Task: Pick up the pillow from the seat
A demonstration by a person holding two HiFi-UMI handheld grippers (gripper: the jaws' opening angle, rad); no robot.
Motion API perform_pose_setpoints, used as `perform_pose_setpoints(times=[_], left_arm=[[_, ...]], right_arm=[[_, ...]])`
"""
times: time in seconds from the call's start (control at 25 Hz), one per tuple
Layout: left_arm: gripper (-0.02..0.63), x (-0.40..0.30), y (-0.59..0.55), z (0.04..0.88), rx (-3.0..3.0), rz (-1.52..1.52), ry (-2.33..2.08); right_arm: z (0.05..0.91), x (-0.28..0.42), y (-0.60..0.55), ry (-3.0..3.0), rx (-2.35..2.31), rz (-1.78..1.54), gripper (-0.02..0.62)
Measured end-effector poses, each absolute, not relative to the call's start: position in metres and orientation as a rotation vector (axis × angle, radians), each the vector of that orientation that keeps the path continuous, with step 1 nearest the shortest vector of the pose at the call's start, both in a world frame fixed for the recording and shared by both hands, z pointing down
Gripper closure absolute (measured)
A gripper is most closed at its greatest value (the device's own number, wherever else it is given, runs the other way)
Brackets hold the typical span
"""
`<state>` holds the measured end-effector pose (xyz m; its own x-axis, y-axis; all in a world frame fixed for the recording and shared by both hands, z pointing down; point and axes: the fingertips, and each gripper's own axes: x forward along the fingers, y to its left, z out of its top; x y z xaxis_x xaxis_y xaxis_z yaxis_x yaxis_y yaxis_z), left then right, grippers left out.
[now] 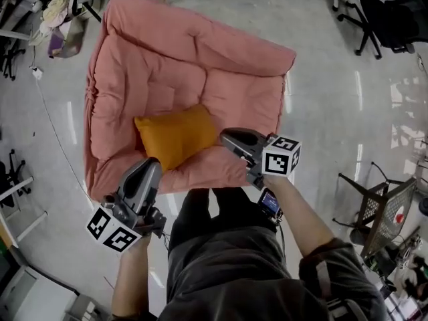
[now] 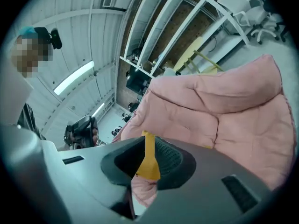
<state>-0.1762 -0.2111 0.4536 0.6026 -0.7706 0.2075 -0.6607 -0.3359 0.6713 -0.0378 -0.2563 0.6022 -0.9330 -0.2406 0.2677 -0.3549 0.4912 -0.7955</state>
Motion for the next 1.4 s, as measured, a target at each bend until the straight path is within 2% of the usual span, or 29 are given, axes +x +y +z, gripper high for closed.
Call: perform_pose_setpoints(times=[0.04,0.12,0.48,0.8,1.12,1.28,1.32,1.4], left_arm=[[0.595,-0.178,-0.214,0.461,2.082,-0.178,-1.122],[0.595,-0.180,-0.220,0.475,2.076,-0.153,-1.114],[0.595,-0.185,-0.233,0.526,2.032,-0.088,-1.010],[0.595,-0.188,-0.240,0.535,2.024,-0.054,-0.945],[0.595,-0.198,-0.236,0.557,1.977,-0.065,-0.897],[0.595,-0.201,-0.231,0.562,1.959,-0.066,-0.896],[0.595,-0.202,-0.229,0.560,1.958,-0.067,-0.898],[0.595,-0.202,-0.224,0.555,1.962,-0.070,-0.897]], right_arm=[[0.622,-0.040,-0.263,-2.596,0.507,1.459,0.564],[0.662,-0.048,-0.275,-2.566,0.463,1.509,0.440],[0.831,-0.071,-0.297,-2.400,0.349,1.785,0.322],[0.902,-0.086,-0.275,-2.167,0.103,2.008,0.233],[0.920,-0.134,-0.271,-2.098,-0.207,2.292,0.219],[0.919,-0.138,-0.266,-2.113,-0.312,2.284,0.221],[0.914,-0.139,-0.264,-2.130,-0.345,2.269,0.230],[0.901,-0.141,-0.262,-2.167,-0.378,2.240,0.322]])
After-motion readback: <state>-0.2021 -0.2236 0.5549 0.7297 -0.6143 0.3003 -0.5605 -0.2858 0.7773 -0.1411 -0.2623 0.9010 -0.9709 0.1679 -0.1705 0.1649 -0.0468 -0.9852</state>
